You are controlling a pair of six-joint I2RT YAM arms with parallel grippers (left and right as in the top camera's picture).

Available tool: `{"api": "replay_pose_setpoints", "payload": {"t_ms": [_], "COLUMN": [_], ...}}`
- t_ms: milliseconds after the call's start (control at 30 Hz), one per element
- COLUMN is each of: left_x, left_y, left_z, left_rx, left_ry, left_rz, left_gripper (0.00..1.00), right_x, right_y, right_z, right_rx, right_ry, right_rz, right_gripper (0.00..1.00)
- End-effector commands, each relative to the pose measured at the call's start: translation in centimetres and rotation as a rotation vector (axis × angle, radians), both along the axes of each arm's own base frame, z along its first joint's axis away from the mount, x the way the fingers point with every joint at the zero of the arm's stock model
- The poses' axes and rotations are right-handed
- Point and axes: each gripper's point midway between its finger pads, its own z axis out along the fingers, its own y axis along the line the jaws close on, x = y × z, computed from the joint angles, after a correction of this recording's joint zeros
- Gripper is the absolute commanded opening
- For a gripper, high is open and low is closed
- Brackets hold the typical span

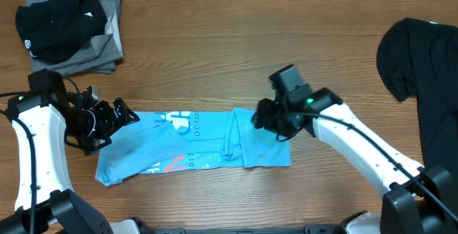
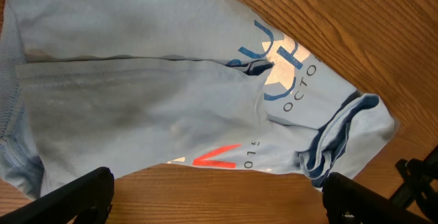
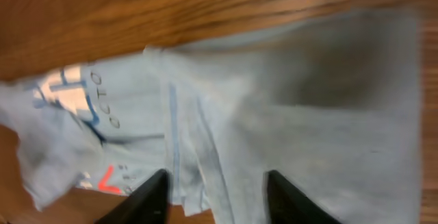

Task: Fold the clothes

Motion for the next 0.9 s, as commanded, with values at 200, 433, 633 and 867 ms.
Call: {"api": "replay_pose_setpoints", "payload": {"t_ms": [200,433,633,867], "left_x": [0.3,0.3,0.3,0.3], "left_y": [0.1,0.1,0.1,0.1], "left_z": [0.7,0.7,0.7,0.7], "left_rx": [0.003,0.003,0.002,0.001], "left_ry": [-0.025,-0.024,-0.023,-0.022], "left_rz": [0.007,0.007,0.007,0.007], "left_gripper": [1.00,1.00,1.00,1.00], "right_x": [0.3,0.5,0.5,0.5], "right_y": [0.6,3.4,4.5,4.6], "right_z": [-0.4,-3.2,-5.8,-7.0], "right_rx": [0.026,0.153,0.196,0.189], "right_ry": [-0.009,0.063,0.126,0.153], "right_rz": [0.039,0.091,0.108,0.104], "right_gripper": [0.27,0.23,0.27,0.14]}}
